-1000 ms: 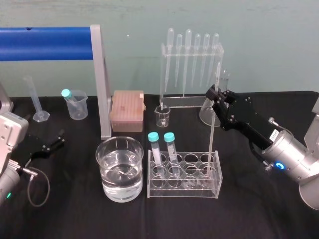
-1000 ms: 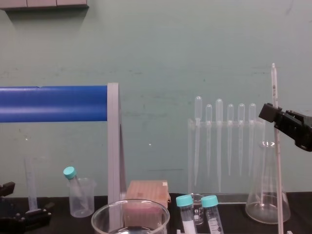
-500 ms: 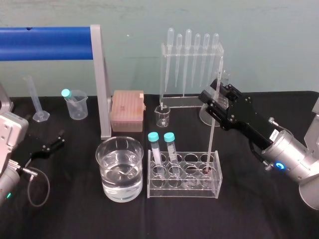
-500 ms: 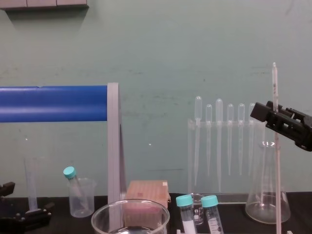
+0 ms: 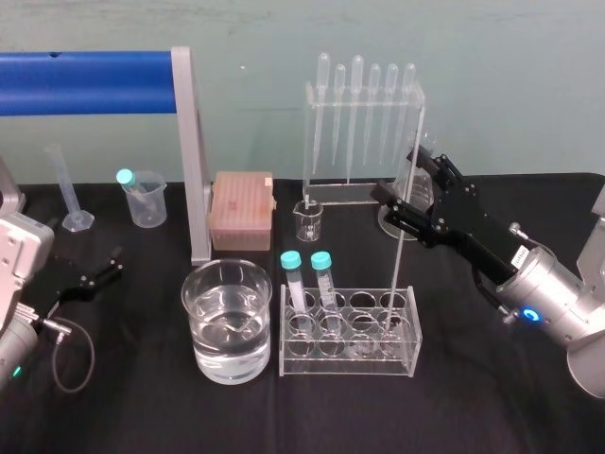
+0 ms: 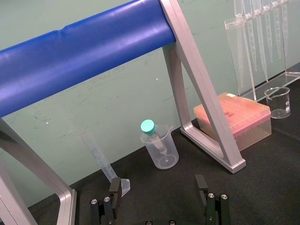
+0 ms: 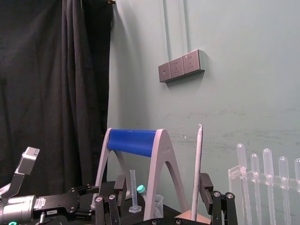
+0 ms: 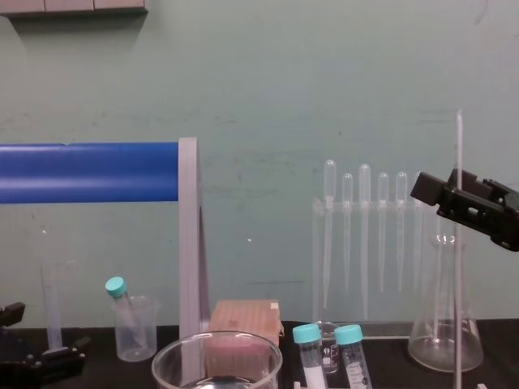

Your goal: Hold the thermometer with one hand and immerse one end into the beaker, then reinsert it into the test tube rack.

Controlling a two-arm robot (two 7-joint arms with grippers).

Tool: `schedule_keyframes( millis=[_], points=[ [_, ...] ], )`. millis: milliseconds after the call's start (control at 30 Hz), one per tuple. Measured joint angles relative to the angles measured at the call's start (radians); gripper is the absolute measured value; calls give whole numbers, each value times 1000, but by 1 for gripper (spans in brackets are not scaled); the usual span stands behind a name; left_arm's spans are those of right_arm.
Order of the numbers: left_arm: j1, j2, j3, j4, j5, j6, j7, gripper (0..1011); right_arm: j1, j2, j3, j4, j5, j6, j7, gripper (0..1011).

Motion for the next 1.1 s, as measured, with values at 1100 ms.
schedule_keyframes(
  millis=[1100],
  points=[
    [0,0,0,0,0,0,0,1008,-47,9,44,-60,-84,4,-168,1003]
  ],
)
